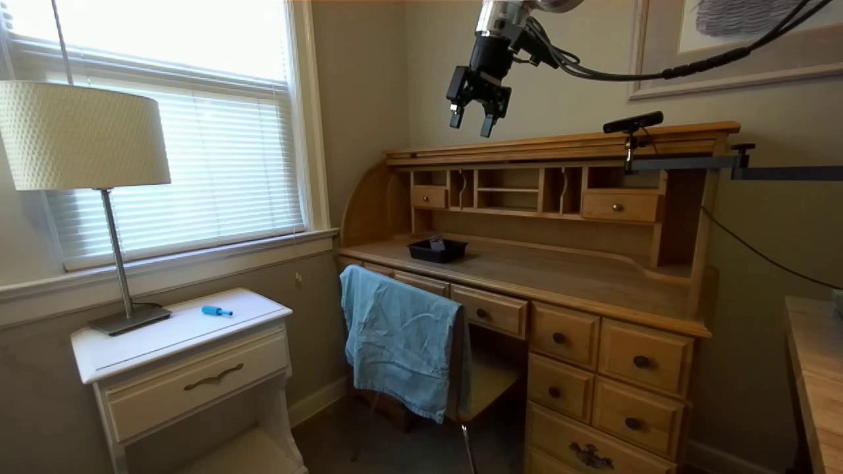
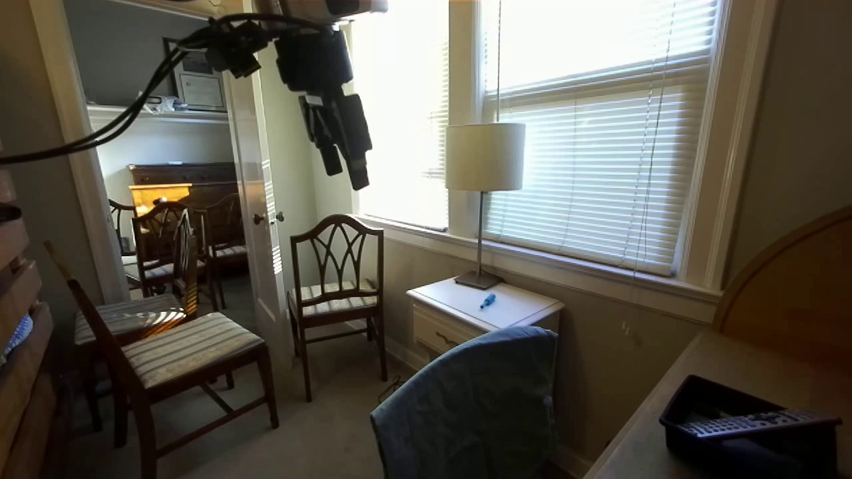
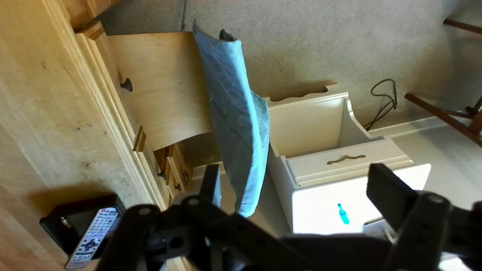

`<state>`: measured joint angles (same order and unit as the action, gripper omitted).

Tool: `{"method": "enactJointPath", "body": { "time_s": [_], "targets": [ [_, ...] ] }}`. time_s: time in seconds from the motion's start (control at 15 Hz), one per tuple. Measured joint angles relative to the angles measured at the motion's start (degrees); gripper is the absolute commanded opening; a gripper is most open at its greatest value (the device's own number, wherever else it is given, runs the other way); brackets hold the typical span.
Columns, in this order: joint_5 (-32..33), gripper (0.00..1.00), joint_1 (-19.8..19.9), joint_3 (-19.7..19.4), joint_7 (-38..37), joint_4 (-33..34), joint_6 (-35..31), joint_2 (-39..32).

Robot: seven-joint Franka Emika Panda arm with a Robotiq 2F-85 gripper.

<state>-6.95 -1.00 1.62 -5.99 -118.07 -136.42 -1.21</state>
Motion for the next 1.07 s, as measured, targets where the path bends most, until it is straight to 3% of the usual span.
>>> {"method": "enactJointPath", "body": {
  "time_s": [0.2,0.47,0.73,1.07],
  "targets": [
    [0.2,1.00,0.0,0.0,-1.1,0.1,0.0,-0.2],
    [5.8,1.00,-0.1,-0.1,-10.1,3.2,0.5,-5.6],
    [10.7,1.00,-1.2,-1.3,-14.6,11.6,3.4,-16.8],
    [10.9,1.00,-3.0,-2.6,-14.7,24.9,10.1,-29.7]
  ]
}}
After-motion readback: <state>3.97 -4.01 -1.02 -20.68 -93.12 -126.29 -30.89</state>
